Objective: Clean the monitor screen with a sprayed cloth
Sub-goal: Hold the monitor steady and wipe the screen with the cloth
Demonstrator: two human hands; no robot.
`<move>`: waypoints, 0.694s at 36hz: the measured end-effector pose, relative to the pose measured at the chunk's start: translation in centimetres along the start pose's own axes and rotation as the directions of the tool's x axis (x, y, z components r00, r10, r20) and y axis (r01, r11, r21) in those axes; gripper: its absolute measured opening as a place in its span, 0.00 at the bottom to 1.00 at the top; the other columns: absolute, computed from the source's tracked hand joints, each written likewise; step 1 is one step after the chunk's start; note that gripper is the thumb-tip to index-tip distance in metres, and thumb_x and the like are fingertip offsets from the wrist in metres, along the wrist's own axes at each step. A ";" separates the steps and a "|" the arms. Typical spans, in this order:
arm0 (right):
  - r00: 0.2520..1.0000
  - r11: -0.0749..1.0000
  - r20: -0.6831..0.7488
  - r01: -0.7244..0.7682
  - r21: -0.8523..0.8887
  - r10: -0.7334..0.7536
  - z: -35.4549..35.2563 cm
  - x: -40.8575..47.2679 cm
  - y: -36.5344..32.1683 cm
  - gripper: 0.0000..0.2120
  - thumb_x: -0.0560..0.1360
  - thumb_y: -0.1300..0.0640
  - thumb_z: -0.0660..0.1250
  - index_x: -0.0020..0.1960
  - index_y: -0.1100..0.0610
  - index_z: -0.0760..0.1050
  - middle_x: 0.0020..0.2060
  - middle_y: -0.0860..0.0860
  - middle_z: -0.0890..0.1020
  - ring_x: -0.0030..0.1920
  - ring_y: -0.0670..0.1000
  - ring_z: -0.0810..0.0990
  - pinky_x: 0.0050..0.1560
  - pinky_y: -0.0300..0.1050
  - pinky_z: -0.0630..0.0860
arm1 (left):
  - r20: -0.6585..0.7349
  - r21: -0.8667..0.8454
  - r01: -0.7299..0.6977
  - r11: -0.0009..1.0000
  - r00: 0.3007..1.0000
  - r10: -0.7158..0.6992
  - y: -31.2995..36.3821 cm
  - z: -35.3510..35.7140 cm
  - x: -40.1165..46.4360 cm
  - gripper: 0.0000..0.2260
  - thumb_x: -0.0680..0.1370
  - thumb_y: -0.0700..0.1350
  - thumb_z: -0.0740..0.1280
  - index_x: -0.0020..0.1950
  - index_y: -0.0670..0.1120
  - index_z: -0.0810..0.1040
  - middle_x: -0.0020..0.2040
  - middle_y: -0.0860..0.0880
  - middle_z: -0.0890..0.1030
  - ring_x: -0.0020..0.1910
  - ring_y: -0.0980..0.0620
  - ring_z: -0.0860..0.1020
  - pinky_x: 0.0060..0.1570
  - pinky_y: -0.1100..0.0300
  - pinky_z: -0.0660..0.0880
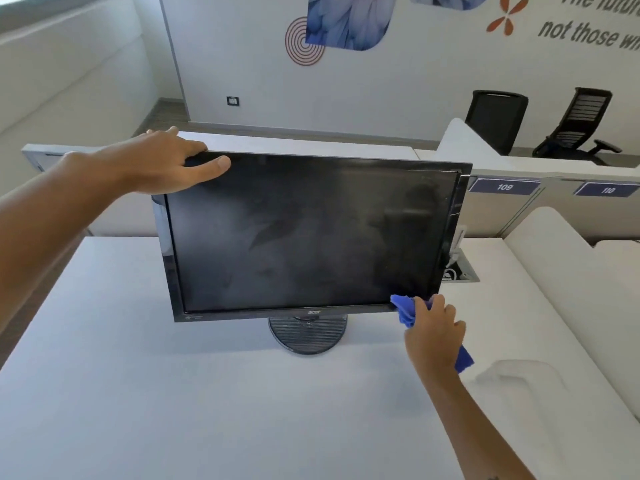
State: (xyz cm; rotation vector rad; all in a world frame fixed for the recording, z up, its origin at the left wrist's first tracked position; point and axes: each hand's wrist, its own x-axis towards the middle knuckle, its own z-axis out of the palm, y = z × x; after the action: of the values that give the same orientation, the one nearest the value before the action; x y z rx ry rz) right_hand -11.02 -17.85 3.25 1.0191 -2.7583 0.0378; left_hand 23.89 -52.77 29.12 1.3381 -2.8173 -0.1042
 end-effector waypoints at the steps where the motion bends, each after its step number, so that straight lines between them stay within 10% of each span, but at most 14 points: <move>1: 1.000 0.999 -0.002 -0.031 -0.015 0.031 -0.1 0.4 0.8 0.25 0.70 0.53 0.82 0.65 0.54 0.79 0.52 0.55 0.75 0.44 0.54 0.73 0.43 0.51 0.74 | 0.003 -0.003 0.001 1.000 1.000 -0.001 0.2 -0.1 -0.1 0.53 0.68 0.87 0.40 0.72 0.52 0.78 0.56 0.40 0.76 0.60 0.36 0.73 0.62 0.40 0.73; 10: 0.994 0.991 0.046 -0.100 0.094 0.096 0.0 0.1 -0.3 0.25 0.72 0.56 0.81 0.67 0.55 0.78 0.52 0.55 0.76 0.45 0.53 0.74 0.43 0.48 0.75 | 0.030 -0.025 0.041 0.999 0.999 -0.040 0.8 -0.5 -0.3 0.56 0.66 0.88 0.41 0.72 0.50 0.78 0.57 0.42 0.73 0.60 0.33 0.73 0.64 0.39 0.71; 18: 0.983 0.918 0.004 0.172 0.358 -0.185 1.8 -2.6 -4.1 0.32 0.66 0.66 0.82 0.68 0.53 0.80 0.56 0.53 0.77 0.42 0.55 0.79 0.37 0.45 0.77 | 0.046 -0.049 0.056 0.997 0.998 -0.053 0.7 -0.3 -0.2 0.57 0.66 0.88 0.42 0.77 0.50 0.76 0.59 0.43 0.73 0.64 0.32 0.72 0.67 0.37 0.71; 25: 0.840 0.631 -0.191 0.513 0.581 -0.508 1.0 -2.6 -6.3 0.29 0.72 0.67 0.69 0.71 0.50 0.79 0.58 0.48 0.74 0.52 0.52 0.77 0.50 0.53 0.81 | 0.023 -0.095 0.041 0.995 0.999 -0.039 -0.4 0.5 0.1 0.53 0.68 0.88 0.45 0.76 0.53 0.77 0.71 0.39 0.73 0.73 0.31 0.70 0.74 0.35 0.68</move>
State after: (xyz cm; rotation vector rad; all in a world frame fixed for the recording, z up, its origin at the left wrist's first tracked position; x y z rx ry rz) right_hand -5.25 -21.08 1.45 1.9245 -2.3470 0.9073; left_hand 24.07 -53.09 28.63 1.3809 -2.7642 -0.2512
